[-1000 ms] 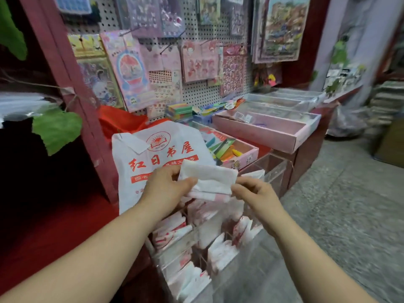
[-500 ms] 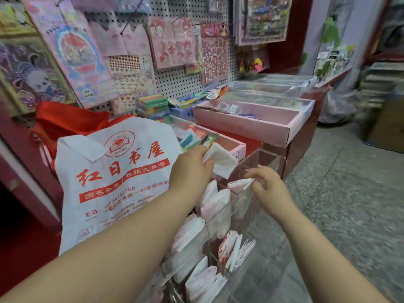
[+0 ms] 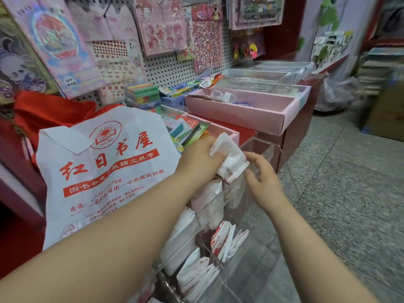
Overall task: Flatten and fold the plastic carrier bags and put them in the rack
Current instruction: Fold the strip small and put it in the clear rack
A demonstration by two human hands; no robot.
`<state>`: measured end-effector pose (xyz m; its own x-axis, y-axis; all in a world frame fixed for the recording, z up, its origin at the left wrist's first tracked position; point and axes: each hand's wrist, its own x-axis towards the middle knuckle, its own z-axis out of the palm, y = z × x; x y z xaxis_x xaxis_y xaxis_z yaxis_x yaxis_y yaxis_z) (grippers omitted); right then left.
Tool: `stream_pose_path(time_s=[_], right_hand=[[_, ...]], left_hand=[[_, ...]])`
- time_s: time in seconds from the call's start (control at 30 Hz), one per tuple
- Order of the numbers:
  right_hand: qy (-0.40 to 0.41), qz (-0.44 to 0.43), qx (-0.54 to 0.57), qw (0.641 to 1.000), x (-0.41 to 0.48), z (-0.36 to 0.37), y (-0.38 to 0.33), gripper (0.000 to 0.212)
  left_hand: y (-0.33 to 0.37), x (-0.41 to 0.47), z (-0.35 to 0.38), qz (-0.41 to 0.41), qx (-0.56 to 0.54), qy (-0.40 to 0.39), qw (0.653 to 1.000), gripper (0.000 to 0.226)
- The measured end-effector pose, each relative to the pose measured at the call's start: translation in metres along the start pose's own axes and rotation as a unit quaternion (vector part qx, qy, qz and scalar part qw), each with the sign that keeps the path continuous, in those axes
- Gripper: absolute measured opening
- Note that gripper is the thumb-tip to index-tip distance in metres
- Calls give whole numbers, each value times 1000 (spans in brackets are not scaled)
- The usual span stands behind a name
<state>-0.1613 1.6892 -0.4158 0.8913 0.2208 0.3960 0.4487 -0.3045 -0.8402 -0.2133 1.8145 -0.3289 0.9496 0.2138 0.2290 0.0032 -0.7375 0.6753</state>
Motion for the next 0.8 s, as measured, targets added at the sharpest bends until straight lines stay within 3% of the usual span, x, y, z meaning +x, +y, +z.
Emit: stream_pose_path(time_s=[0.07, 0.23, 0.37, 0.57, 0.7, 0.8], right_hand=[[-1, 5, 6, 1000, 0, -1, 1, 39], [7, 4, 33, 999, 0, 0, 3, 39], [4, -4, 40, 999, -1, 1, 4, 41], [-14, 9, 54, 998, 0, 0, 6, 51], [-25, -14, 44, 999, -1, -1, 6, 57], [-39, -27, -40, 998, -2, -3, 6, 57]], left_hand=[[0, 2, -1, 0, -1, 1, 1000, 20], [-8, 6, 2, 12, 137, 14, 990, 25], [-5, 9, 14, 26, 237, -33, 971, 45], [-11, 11, 31, -19, 82, -169, 982, 69], [-15, 2, 22, -10, 39, -135, 990, 70], [-13, -15, 6, 23, 66, -96, 993, 57]])
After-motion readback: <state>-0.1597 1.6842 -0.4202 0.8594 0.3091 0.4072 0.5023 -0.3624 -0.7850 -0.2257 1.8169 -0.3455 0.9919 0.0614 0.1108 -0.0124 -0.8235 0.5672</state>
